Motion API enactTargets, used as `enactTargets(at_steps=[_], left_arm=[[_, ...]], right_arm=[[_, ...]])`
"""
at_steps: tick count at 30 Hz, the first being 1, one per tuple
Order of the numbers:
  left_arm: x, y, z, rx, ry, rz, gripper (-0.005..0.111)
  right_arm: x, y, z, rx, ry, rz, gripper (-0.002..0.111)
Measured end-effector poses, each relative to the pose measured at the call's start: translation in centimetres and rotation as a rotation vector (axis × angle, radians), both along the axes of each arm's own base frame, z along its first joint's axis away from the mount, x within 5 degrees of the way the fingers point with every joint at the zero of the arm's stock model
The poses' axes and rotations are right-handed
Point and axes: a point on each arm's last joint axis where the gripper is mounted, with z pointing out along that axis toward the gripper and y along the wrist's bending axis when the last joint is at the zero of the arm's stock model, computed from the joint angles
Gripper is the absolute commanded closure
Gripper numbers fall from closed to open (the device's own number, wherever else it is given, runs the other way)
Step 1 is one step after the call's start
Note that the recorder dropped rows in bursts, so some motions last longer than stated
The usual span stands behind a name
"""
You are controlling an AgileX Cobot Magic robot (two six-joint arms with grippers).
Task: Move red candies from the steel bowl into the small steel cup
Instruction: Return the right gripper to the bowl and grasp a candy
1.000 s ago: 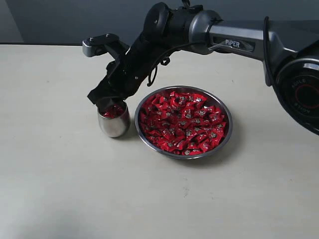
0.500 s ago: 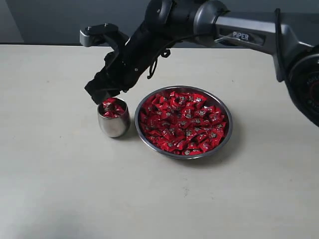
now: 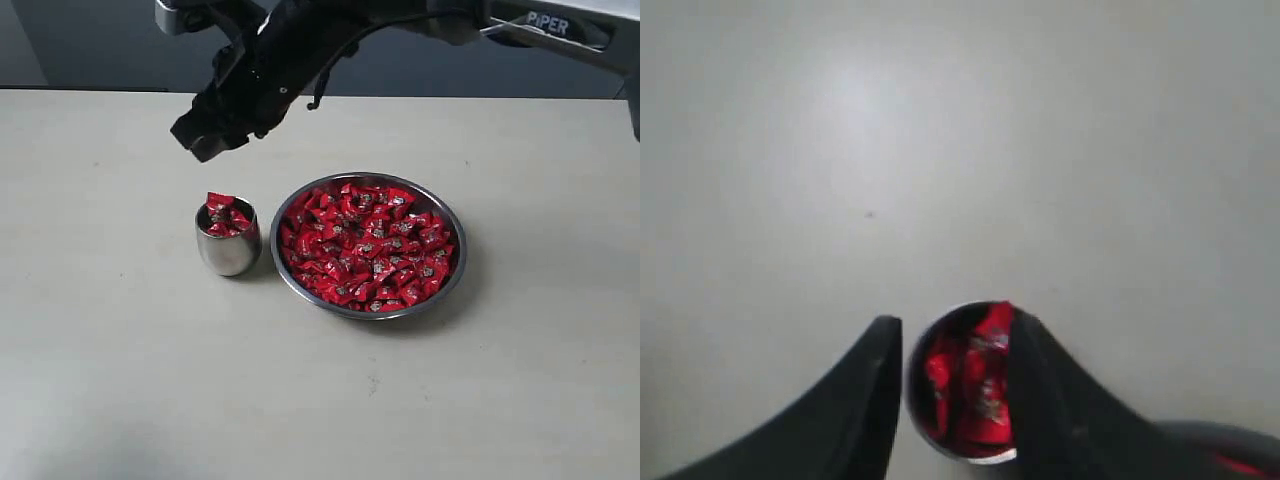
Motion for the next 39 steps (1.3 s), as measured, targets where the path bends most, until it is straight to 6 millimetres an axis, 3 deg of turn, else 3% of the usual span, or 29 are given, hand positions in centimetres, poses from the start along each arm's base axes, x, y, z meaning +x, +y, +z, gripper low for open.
enactTargets(at_steps=[7,12,17,21,26,31,39], left_arm=[[0.0,0.0,0.0,0.000,0.000,0.000,0.106],[0.0,0.0,0.0,0.000,0.000,0.000,0.106],[0.0,0.0,0.0,0.000,0.000,0.000,0.106],[0.0,0.0,0.0,0.000,0.000,0.000,0.106],[0.0,0.0,0.0,0.000,0.000,0.000,0.106],[0.0,0.0,0.0,0.000,0.000,0.000,0.106],[0.0,0.0,0.0,0.000,0.000,0.000,0.106]], right_arm=[[2.3,-3.2,1.6,-0.101,-0.083,-0.202,0.073],[5.2,-7.4,3.0,-0.078,-0.048,-0.368,0.073],[7.5,-11.6,2.7,-0.119,0.013,-0.487,0.073],[8.3,-14.4,1.0,-0.199,0.062,-0.537,0.073],[7.7,-16.1,-2.4,-0.295,0.133,-0.550,0.073],[6.6,-16.7,-5.8,-0.364,0.210,-0.550,0.074],[6.7,-16.7,-9.8,-0.427,0.319,-0.595,0.077]])
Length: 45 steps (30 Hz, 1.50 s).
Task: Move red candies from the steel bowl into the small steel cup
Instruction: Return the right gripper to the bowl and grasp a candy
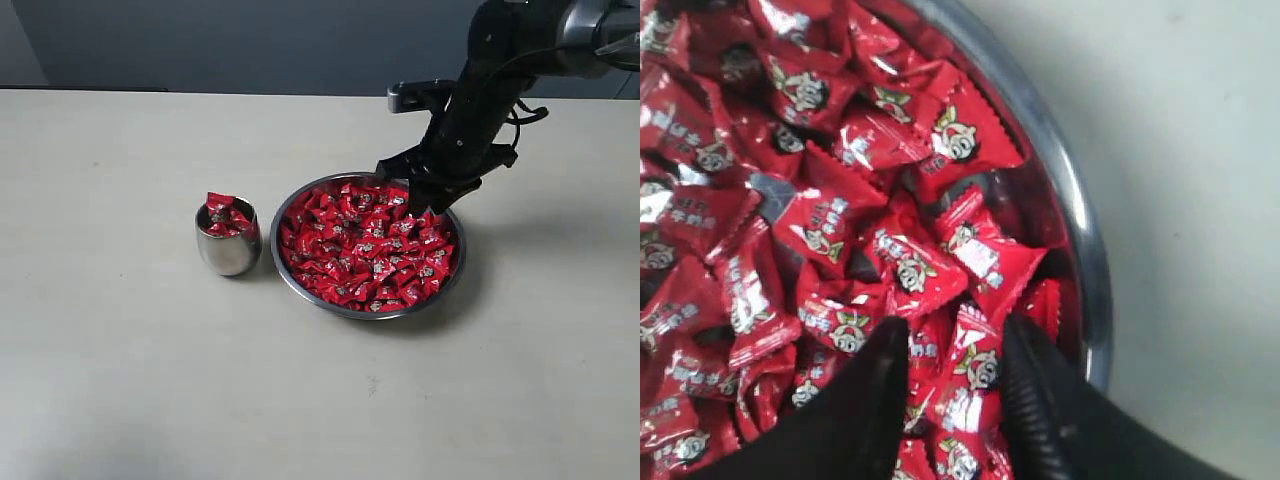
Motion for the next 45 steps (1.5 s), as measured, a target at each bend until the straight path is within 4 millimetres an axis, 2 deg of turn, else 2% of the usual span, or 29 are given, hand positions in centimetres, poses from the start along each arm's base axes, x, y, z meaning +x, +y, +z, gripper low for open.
enactTargets(at_steps=[16,27,45], left_arm=[[0.0,0.0,0.0,0.000,0.000,0.000,0.106],[0.0,0.0,0.0,0.000,0.000,0.000,0.106],[0.0,0.0,0.0,0.000,0.000,0.000,0.106]], right_arm=[[-0.9,-0.2,-0.7,-0.062,0.106,-0.023,0.077],[-1.6,1.1,-2.9,-0.131,0.133,0.044,0.077],[-1.5,1.0,-3.5,-0.146,0.145,0.040,0.077]])
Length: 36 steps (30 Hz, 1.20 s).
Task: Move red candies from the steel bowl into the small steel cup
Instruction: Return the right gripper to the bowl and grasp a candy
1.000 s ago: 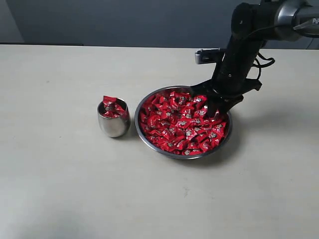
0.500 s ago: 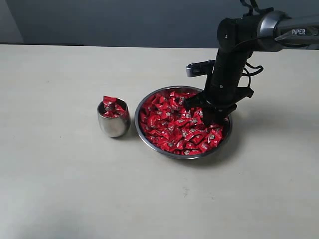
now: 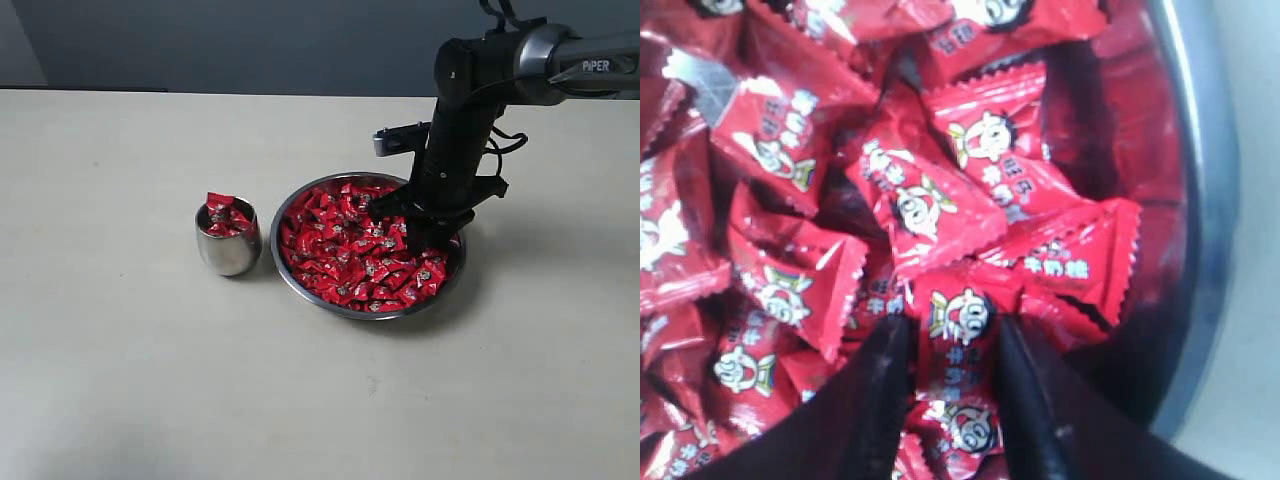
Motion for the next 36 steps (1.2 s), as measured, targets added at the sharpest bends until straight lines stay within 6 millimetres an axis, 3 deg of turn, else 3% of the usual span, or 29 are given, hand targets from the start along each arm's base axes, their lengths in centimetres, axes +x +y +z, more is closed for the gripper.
enactTargets(at_steps=[6,12,25,32,36], left_arm=[[0.0,0.0,0.0,0.000,0.000,0.000,0.106],[0.0,0.0,0.0,0.000,0.000,0.000,0.106],[0.0,0.0,0.0,0.000,0.000,0.000,0.106],[0.0,0.0,0.0,0.000,0.000,0.000,0.106],[0.0,0.0,0.0,0.000,0.000,0.000,0.106]], right_arm=[[0.0,0.0,0.0,0.000,0.000,0.000,0.078],[0.0,0.0,-0.1,-0.004,0.000,0.004,0.109],[0.5,0.2,0.6,0.003,-0.013,0.007,0.109],[0.8,0.3,4.6,0.044,-0.103,0.011,0.109],[0.6,0.3,5.7,0.059,-0.115,0.008,0.109]])
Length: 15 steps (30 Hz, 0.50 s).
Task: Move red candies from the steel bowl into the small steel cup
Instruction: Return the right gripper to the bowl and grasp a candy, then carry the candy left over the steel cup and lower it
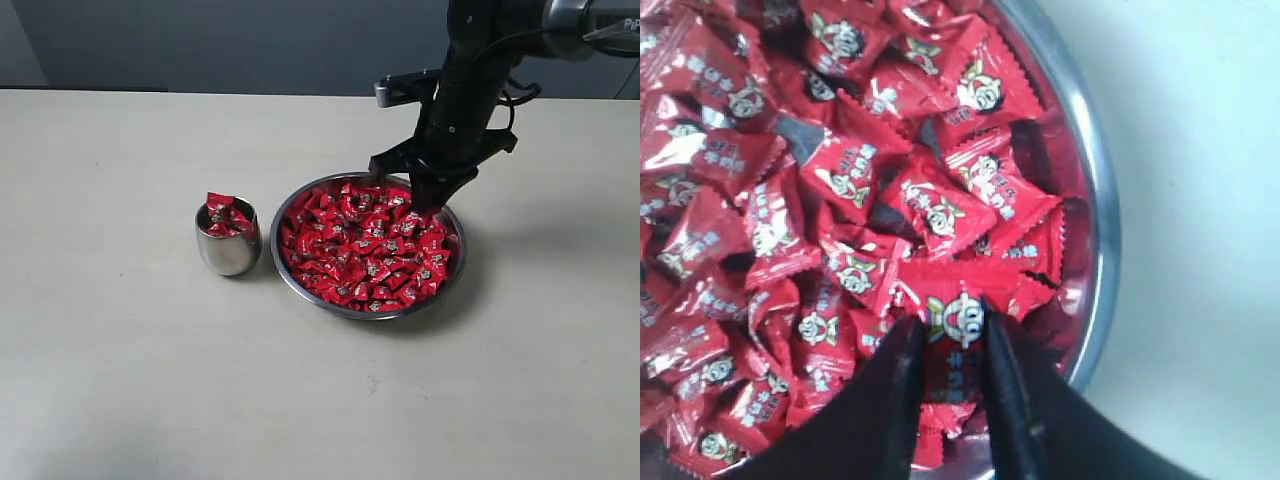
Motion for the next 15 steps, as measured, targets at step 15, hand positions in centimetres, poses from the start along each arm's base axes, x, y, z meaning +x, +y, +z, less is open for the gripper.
enactTargets(at_steps=[15], left_arm=[[0.0,0.0,0.0,0.000,0.000,0.000,0.106]], right_arm=[[-3.7,8.0,4.2,0.179,-0.130,0.272,0.109]])
